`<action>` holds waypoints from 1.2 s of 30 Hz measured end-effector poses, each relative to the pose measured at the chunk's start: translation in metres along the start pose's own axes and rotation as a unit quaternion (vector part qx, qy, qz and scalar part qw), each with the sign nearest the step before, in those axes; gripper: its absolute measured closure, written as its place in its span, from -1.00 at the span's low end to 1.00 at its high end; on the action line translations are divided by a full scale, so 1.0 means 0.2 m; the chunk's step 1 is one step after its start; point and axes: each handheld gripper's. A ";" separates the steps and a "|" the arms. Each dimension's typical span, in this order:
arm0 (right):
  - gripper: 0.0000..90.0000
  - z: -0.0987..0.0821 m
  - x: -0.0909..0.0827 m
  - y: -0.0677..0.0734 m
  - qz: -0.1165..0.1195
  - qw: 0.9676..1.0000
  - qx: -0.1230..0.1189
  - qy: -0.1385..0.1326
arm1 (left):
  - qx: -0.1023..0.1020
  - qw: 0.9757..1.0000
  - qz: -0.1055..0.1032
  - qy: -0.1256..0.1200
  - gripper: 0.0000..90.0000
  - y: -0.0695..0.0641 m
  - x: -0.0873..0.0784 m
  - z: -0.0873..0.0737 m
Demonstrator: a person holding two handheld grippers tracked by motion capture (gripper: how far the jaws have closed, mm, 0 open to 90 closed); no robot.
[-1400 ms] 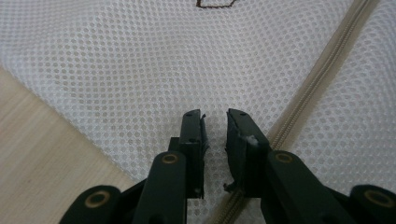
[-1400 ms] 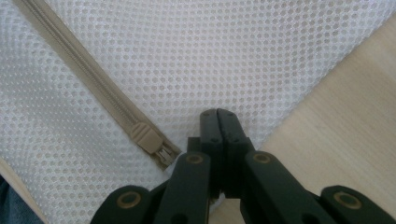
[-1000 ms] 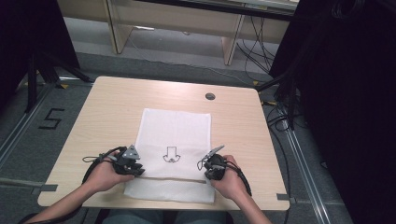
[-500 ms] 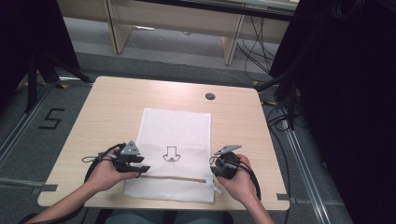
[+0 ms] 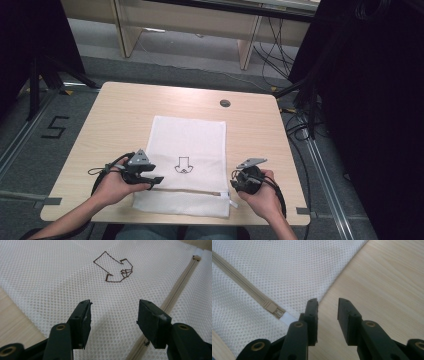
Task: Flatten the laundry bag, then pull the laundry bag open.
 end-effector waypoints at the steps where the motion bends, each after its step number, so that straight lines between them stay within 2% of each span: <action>1: 0.58 0.00 0.00 0.00 0.001 1.000 -0.002 -0.001 | -0.009 1.000 -0.005 -0.002 -0.01 -0.01 0.00 0.00; 2: 0.58 0.00 0.00 0.01 0.001 1.000 0.002 -0.001 | 0.000 1.000 -0.002 -0.001 0.00 -0.01 0.00 0.00; 5: 0.60 0.00 0.00 0.01 -0.002 1.000 -0.012 0.000 | 0.004 1.000 -0.006 -0.001 0.02 -0.01 0.00 0.00; 8: 0.70 0.00 -0.01 0.01 0.006 1.000 -0.006 -0.002 | -0.001 1.000 -0.005 -0.004 0.03 -0.01 0.00 0.01; 9: 0.73 0.00 -0.01 0.01 0.005 1.000 -0.008 -0.002 | -0.014 1.000 -0.008 -0.007 0.04 -0.02 0.00 0.00; 10: 0.78 0.00 0.00 0.01 0.001 1.000 -0.011 -0.013 | -0.012 1.000 -0.011 -0.005 0.04 -0.02 0.00 0.00; 11: 0.85 0.01 -0.02 0.01 0.013 1.000 -0.002 0.008 | -0.009 1.000 -0.011 -0.004 0.05 -0.02 0.00 0.01; 12: 0.89 0.01 -0.02 0.02 0.016 1.000 0.004 0.008 | -0.003 1.000 -0.010 -0.004 0.06 -0.01 0.01 0.01; 13: 0.94 0.00 -0.03 0.01 0.018 1.000 -0.002 0.010 | -0.002 1.000 -0.012 -0.003 0.07 -0.02 0.01 0.01; 15: 1.00 0.00 -0.04 0.01 0.028 0.999 0.004 0.022 | -0.010 1.000 -0.012 -0.004 0.09 -0.03 0.01 0.01; 19: 1.00 -0.01 -0.05 0.02 0.034 0.999 0.006 0.026 | -0.001 1.000 -0.017 -0.007 0.10 -0.05 0.01 0.02; 20: 1.00 -0.01 -0.05 0.02 0.034 0.999 0.011 0.028 | 0.009 1.000 -0.019 -0.010 0.09 -0.04 0.01 0.03; 21: 1.00 -0.01 -0.05 0.02 0.034 0.999 0.015 0.027 | 0.001 1.000 -0.022 -0.010 0.10 -0.05 0.02 0.03; 22: 1.00 -0.01 -0.05 0.02 0.037 0.999 0.023 0.028 | 0.015 1.000 -0.021 -0.010 0.10 -0.05 0.02 0.03; 23: 1.00 -0.01 -0.05 0.02 0.040 0.998 0.026 0.027 | 0.004 1.000 -0.019 -0.012 0.10 -0.06 0.02 0.03; 26: 1.00 0.00 -0.05 0.04 0.050 0.998 0.034 0.030 | 0.013 0.999 -0.029 -0.016 0.10 -0.08 0.02 0.05; 27: 1.00 0.00 -0.04 0.04 0.054 0.997 0.045 0.028 | 0.010 0.999 -0.033 -0.019 0.10 -0.09 0.03 0.05; 28: 1.00 0.00 -0.04 0.05 0.066 0.996 0.052 0.031 | 0.023 0.999 -0.033 -0.018 0.10 -0.09 0.03 0.05; 29: 1.00 0.00 -0.03 0.05 0.069 0.996 0.055 0.032 | 0.022 0.999 -0.036 -0.013 0.09 -0.09 0.03 0.06; 30: 1.00 0.00 -0.03 0.05 0.069 0.995 0.055 0.037 | 0.027 0.999 -0.036 -0.013 0.09 -0.10 0.04 0.06; 31: 1.00 0.00 -0.02 0.05 0.069 0.996 0.051 0.036 | 0.022 0.999 -0.037 -0.018 0.09 -0.11 0.05 0.06; 35: 1.00 0.00 0.01 0.07 0.083 0.994 0.048 0.043 | 0.044 0.998 -0.049 -0.016 0.03 -0.14 0.07 0.09; 36: 1.00 0.00 0.01 0.08 0.086 0.993 0.059 0.050 | 0.042 0.998 -0.052 -0.021 0.02 -0.15 0.08 0.10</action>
Point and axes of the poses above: each handheld gripper's, and its own axes: x roughly forward along the jaws, z roughly out of its top, y roughly to its left, and after that the axes turned 6 degrees about -x, right-handed
